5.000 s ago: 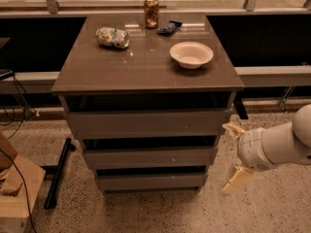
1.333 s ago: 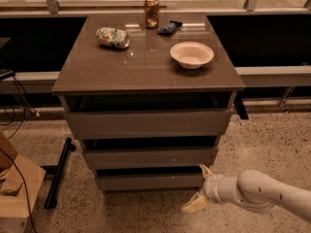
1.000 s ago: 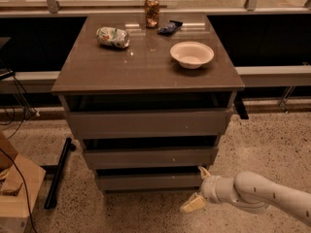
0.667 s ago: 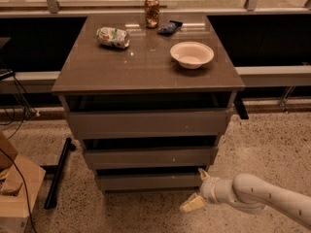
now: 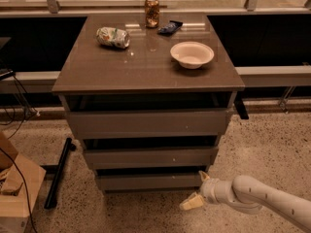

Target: Open bottom drawer

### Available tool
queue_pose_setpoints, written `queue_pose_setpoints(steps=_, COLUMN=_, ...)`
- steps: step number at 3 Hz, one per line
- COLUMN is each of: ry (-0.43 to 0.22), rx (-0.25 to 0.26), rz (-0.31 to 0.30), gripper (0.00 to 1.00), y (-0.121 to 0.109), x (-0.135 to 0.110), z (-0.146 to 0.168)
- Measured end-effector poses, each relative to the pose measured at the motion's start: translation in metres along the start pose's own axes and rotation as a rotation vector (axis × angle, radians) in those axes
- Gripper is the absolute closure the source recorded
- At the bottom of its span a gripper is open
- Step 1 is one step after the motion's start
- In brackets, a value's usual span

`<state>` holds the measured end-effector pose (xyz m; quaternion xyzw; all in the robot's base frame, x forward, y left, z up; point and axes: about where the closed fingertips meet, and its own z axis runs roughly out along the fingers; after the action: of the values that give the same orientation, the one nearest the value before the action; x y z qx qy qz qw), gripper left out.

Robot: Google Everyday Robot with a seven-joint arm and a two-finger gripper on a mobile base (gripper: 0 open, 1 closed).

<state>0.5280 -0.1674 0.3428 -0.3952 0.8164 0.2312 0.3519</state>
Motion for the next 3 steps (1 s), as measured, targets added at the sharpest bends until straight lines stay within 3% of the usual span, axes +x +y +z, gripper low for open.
queue_pose_setpoints(steps=3, ry=-0.015, rx=0.026, rz=0.064, gripper=0.00, y=-0.013, x=0.024, z=0.054)
